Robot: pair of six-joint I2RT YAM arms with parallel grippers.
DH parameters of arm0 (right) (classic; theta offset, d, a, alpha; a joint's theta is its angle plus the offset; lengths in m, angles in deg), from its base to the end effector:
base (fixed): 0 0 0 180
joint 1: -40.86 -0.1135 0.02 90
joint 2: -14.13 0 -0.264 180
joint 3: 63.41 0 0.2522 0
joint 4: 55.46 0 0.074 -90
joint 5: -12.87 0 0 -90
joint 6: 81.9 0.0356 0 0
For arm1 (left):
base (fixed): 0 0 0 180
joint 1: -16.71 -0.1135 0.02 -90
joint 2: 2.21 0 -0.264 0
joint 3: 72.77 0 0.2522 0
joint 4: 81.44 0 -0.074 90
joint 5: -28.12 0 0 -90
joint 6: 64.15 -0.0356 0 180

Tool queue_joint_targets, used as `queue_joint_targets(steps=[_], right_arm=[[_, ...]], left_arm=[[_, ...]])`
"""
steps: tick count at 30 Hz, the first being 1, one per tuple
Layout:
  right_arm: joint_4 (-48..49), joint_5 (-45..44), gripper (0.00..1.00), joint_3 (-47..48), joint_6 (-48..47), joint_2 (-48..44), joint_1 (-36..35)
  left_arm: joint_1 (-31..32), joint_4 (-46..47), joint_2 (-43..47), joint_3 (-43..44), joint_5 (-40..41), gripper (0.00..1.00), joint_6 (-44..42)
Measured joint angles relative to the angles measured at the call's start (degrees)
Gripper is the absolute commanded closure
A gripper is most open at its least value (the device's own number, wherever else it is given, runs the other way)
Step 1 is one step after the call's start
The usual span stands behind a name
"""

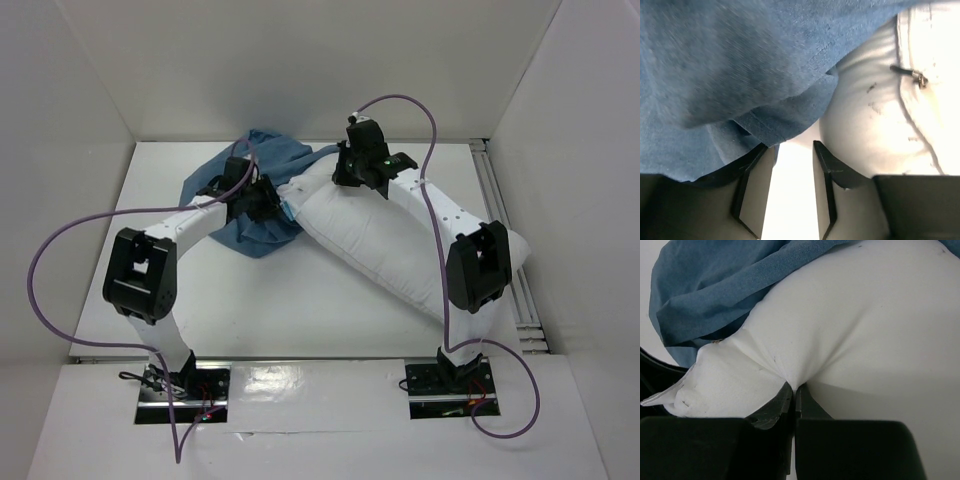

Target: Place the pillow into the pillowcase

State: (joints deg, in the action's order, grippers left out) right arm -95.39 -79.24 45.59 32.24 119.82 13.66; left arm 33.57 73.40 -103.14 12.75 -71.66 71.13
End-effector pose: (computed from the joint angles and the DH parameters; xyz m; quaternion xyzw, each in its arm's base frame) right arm 0.3840 0.1959 0.3169 -0.0156 0.8932 0.1797 0.4119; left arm 0.3773 -0.1207 0.2348 -0.1876 0.8861 -0.2813 0.3169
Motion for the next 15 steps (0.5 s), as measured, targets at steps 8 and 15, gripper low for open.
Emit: queue_joint_targets(steps=[8, 15], right_arm=[[0.0, 0.0, 1.0, 0.0, 0.0, 0.0, 0.0], [0.0, 0.0, 1.0, 0.0, 0.0, 0.0, 0.0]], left_arm=[[-0.1, 0.1, -3.5, 1.5, 1.0, 1.0, 0.4], [-0.1, -1.6, -2.9, 3.8, 2.0, 1.0, -0.5]])
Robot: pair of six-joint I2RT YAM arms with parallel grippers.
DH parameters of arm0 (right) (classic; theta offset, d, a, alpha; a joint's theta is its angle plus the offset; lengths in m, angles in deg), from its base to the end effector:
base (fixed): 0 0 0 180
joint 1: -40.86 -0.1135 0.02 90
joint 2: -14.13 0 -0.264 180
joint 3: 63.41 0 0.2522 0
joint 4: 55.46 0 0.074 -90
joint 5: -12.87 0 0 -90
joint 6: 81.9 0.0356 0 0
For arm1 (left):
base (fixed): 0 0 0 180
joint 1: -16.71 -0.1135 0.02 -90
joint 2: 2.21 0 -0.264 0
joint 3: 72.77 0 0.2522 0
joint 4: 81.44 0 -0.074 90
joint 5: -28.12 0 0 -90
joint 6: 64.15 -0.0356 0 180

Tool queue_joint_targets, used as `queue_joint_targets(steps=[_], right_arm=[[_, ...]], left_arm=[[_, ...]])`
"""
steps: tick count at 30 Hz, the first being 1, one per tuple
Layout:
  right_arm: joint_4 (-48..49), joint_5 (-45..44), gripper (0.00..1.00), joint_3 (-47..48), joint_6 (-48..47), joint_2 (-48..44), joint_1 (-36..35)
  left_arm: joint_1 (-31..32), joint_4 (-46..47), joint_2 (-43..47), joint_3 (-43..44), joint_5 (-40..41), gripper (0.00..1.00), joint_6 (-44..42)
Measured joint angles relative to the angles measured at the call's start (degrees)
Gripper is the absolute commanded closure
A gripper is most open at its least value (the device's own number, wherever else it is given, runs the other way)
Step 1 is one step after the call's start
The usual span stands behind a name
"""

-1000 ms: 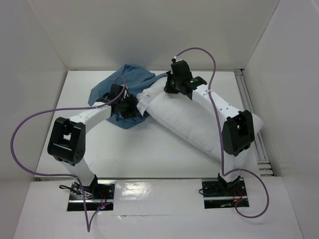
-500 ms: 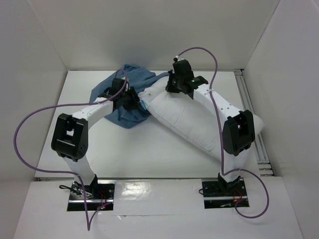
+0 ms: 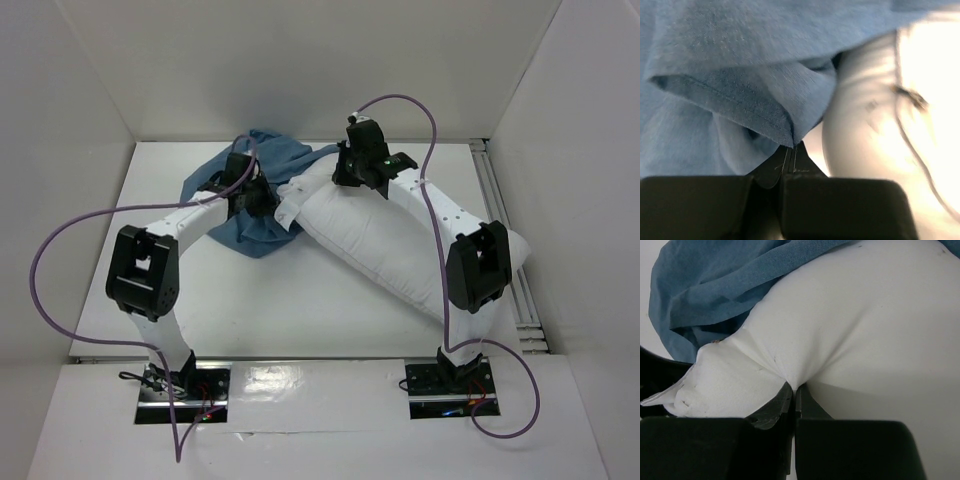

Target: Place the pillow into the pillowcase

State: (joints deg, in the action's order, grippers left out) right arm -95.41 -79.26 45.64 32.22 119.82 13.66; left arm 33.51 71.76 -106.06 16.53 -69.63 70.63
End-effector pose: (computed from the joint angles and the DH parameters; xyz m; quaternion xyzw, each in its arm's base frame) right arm 0.3841 0.1959 0.3171 -0.0157 0.8931 0.1796 0.4122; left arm 0.3905 -0.1229 0.2343 -0.1928 0.8889 -0.2633 0.3215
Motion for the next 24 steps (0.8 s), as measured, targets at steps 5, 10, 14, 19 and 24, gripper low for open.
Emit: queue_joint_targets(steps=[5, 10, 14, 19, 24], right_arm=[[-0.2, 0.0, 1.0, 0.2, -0.4, 0.0, 0.0], [-0.4, -0.2, 1.0, 0.7, -0.8, 0.0, 0.3], [-2.4, -1.8, 1.0, 3.3, -2.3, 0.2, -0.6], [-3.7, -5.7, 1.0, 3.4, -4.6, 0.4, -4.5], [-0.5, -6.5, 1.0, -6.8, -3.3, -3.4, -8.6]], left_arm=[[0.0, -2.6, 8.0, -3.0, 0.0, 1.0, -2.6], [0.1, -5.1, 17.3, -5.9, -3.0, 1.0, -5.2], [0.7, -9.3, 22.1, -6.4, -6.1, 1.0, -7.5], [3.9, -15.8, 27.0, -5.6, -8.4, 1.0, -9.9], [7.7, -22.9, 33.1, -7.7, -9.2, 1.0, -11.6]])
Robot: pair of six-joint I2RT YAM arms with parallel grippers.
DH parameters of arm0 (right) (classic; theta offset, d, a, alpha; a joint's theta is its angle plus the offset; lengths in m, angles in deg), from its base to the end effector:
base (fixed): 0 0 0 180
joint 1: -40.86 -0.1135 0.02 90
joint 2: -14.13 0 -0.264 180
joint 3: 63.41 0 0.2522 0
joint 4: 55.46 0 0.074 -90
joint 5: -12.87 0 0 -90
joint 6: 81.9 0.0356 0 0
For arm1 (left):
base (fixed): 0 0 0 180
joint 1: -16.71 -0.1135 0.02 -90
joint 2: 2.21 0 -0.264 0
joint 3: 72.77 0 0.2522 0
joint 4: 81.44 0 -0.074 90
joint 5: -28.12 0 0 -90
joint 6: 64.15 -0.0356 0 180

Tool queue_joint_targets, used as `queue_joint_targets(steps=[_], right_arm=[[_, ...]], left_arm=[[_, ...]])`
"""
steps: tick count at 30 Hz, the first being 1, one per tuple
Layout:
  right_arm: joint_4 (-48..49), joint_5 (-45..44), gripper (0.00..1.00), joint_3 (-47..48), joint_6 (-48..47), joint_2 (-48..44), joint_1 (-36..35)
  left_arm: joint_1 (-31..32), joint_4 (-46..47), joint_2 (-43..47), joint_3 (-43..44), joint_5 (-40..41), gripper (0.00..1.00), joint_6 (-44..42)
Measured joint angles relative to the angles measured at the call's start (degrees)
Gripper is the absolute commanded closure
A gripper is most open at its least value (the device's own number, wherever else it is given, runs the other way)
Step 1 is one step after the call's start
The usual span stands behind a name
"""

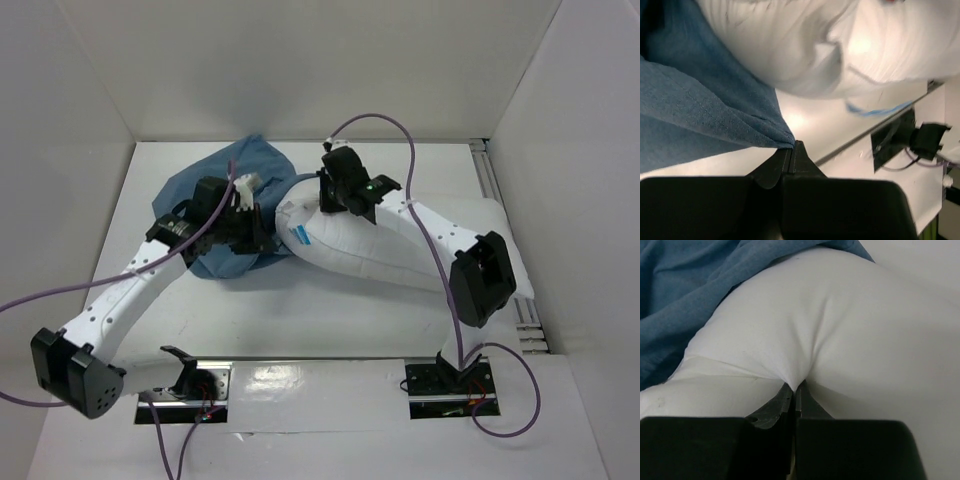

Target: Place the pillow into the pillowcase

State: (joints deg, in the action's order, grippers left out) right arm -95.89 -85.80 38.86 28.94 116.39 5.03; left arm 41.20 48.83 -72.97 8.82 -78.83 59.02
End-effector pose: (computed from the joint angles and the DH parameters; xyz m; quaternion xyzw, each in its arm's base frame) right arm 0.3367 0.2365 0.3007 -0.0867 0.9017 0.1380 0.4006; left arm 0.2367 -0.1192 0.3423 -0.0041 0.8946 -0.3222 0.3096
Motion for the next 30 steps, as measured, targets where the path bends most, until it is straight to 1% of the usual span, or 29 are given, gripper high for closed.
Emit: queue_joint_targets(steps=[3, 7, 14, 17, 18, 20, 22, 24, 26, 27, 29, 30], right_arm=[[1.1, -0.9, 1.0, -4.2, 1.4, -3.4, -1.9], [0.2, -2.3, 1.0, -3.6, 2.3, -4.8, -2.9], [-3.1, -8.2, 1.0, 4.9, 0.7, -4.8, -2.0], [-2.7, -10.9, 1.0, 5.6, 0.0, -5.7, -2.2], [-2.3, -11.6, 1.0, 5.0, -0.3, -6.4, -2.5], [-0.2, -12.9, 1.0, 0.7, -0.6, -9.4, -4.0], [1.9, -14.8, 1.0, -6.2, -0.3, -13.8, -7.8], [2.8, -15.6, 1.0, -13.6, 0.9, -17.6, -13.2], [2.7, -14.3, 0.67, -18.8, 2.8, -19.0, -17.9], [2.5, -13.2, 0.53, -20.5, 3.6, -19.2, -19.3], [1.8, -11.4, 0.31, -22.4, 4.4, -19.5, -20.4], [1.5, -10.8, 0.27, -22.4, 4.7, -19.9, -20.3]], left_arm=[[1.7, -2.5, 5.3, -6.3, -0.3, 1.0, 0.2], [2.9, -5.4, 7.6, -11.0, -0.4, 1.0, 0.4], [3.7, -8.4, 8.0, -10.0, -0.3, 1.0, 0.0], [3.7, -9.1, 8.0, -8.4, -0.3, 1.0, -0.5], [3.7, -9.2, 8.0, -8.2, -0.3, 1.0, -0.6], [3.7, -9.7, 8.1, -8.0, -0.3, 1.0, -1.2], [3.7, -10.6, 8.3, -8.0, -0.3, 1.0, -1.2], [3.7, -11.3, 8.9, -8.0, -0.3, 1.0, -1.0], [3.8, -11.8, 9.8, -8.0, -0.3, 1.0, -0.2], [3.8, -12.0, 10.2, -8.0, -0.3, 1.0, 0.0], [3.8, -12.4, 10.6, -8.1, -0.3, 1.0, 0.2], [3.8, -12.6, 10.8, -8.2, -0.4, 1.0, 0.3]])
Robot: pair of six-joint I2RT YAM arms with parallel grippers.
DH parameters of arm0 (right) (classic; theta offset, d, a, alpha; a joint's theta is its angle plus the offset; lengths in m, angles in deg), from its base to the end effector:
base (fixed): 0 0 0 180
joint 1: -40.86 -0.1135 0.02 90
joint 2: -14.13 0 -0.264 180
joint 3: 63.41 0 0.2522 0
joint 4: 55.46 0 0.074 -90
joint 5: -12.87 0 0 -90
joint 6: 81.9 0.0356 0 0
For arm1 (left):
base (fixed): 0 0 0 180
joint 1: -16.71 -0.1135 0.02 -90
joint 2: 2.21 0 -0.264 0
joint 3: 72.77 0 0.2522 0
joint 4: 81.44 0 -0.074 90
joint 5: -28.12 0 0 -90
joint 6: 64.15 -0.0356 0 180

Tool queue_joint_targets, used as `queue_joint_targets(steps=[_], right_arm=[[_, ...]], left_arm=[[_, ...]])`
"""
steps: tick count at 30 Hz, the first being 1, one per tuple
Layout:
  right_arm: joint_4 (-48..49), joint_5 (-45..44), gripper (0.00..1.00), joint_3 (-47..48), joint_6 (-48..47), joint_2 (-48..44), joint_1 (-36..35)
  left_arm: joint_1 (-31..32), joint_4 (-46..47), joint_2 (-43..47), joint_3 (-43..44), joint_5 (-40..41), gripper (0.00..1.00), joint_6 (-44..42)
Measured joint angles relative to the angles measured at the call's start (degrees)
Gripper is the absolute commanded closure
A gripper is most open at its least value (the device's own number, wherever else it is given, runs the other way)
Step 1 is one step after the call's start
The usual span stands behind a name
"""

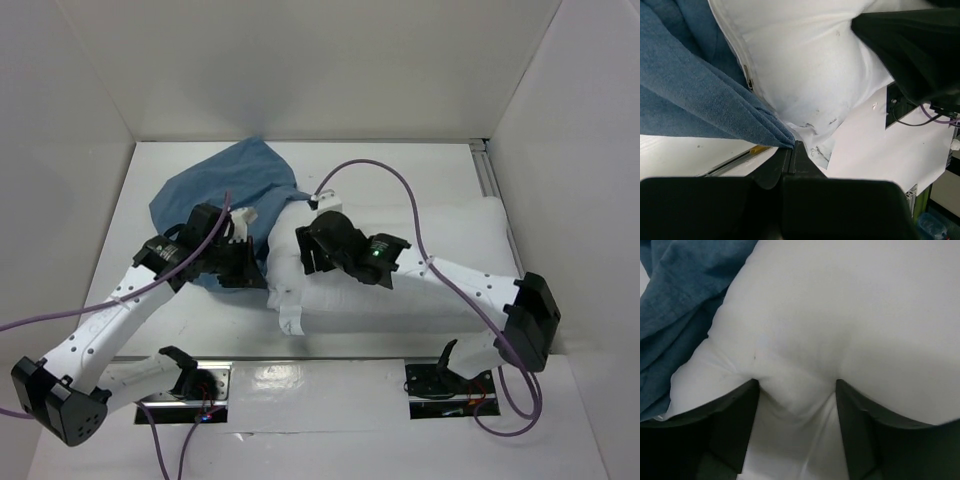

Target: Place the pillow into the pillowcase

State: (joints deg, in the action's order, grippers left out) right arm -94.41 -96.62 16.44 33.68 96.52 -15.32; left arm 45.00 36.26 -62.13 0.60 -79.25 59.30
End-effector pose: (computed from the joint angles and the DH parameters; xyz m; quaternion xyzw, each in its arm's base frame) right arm 0.1866 0.2572 0.2927 -0.1700 0.8851 0.1483 0.4071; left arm 0.1746 -0.1060 0.3193 0.0114 0.9269 -0.2996 0.2257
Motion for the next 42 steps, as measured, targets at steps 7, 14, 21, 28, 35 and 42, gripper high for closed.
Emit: queue_joint_targets(steps=[7, 14, 21, 28, 35, 42], right_arm=[[-10.2, 1.9, 0.13, 12.5, -0.7, -1.4, 2.1], [-16.1, 2.5, 0.12, 24.2, -1.0, 6.4, 2.9], [-19.4, 4.1, 0.12, 24.2, -0.7, 9.0, 3.5], [-20.3, 4.3, 0.09, 24.0, 0.4, 9.0, 3.5], [-21.4, 4.2, 0.08, 23.9, 0.8, 9.0, 3.1], [-21.5, 4.3, 0.05, 24.0, 1.1, 9.4, 2.8]], left_arm=[[0.0, -0.6, 2.8, -1.2, -0.5, 1.0, 1.5], [0.1, -4.5, 2.4, 3.0, 7.0, 0.13, 3.8], [-0.9, -5.8, -6.1, 9.5, 23.5, 0.18, 6.3], [-2.1, -0.5, -19.1, 7.6, 31.6, 0.1, 7.3], [-4.2, 6.5, -24.5, 5.7, 29.4, 0.22, 6.0], [-5.8, 10.0, -30.6, 4.9, 26.1, 1.0, 5.5]])
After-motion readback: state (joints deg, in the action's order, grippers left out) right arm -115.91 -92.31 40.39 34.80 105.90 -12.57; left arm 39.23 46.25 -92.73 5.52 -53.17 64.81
